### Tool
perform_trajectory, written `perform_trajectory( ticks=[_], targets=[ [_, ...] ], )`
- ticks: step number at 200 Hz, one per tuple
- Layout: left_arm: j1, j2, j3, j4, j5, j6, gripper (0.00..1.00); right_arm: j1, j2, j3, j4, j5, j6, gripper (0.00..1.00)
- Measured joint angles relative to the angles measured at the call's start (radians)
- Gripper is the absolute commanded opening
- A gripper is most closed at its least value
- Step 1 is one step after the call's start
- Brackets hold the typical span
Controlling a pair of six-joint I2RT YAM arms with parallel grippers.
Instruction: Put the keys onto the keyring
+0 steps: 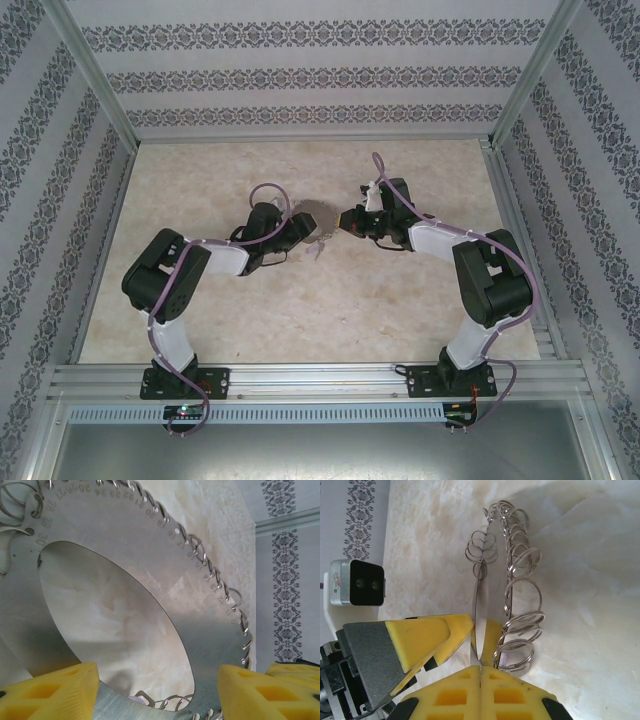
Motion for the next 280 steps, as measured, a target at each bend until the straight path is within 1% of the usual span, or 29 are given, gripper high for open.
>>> perform_trajectory(
  ticks=[44,67,101,152,180,193,201,208,222,252,280],
  targets=[
    [0.000,-0.155,-0.055,-0.050,-0.059,0.001,0.67,-0.004,0.000,0.006,0.000,-0.003,0.000,0.00],
    [-0.002,-0.177,-0.069,-0.048,-0.061,-0.006,0.67,-0.006,0.000,0.009,0.000,-0.007,0.000,0.00],
    [-0.007,-0.138,-0.093,-0.040,-0.061,-0.037,0.67,-0.006,0.000,0.019,0.000,-0.008,0.000,0.00],
    [-0.016,-0.045,-0.095,0.027,-0.061,-0.073,0.67,-0.006,0.000,0.020,0.000,-0.011,0.000,0.00],
    [-0.016,0.008,-0.076,0.063,-0.064,-0.075,0.67,-0.006,0.000,0.020,0.000,-0.013,0.000,0.00],
    [-0.016,0.030,-0.060,0.084,-0.069,-0.075,0.65,-0.006,0.000,0.020,0.000,-0.016,0.000,0.00],
    [-0.016,0.043,-0.049,0.098,-0.074,-0.076,0.62,-0.006,0.000,0.020,0.000,-0.018,0.000,0.00],
    [-0.016,0.055,-0.041,0.113,-0.080,-0.076,0.56,-0.006,0.000,0.020,0.000,-0.019,0.000,0.00],
    [-0.016,0.079,-0.028,0.140,-0.092,-0.074,0.37,-0.009,0.000,0.020,0.000,-0.021,0.000,0.00],
    [-0.013,0.105,0.012,0.200,-0.124,-0.063,0.00,-0.013,0.000,0.008,-0.034,-0.027,-0.011,0.00],
    [-0.016,0.104,0.044,0.206,-0.125,0.030,0.00,-0.033,-0.002,0.012,0.000,-0.032,-0.011,0.00]
  ],
)
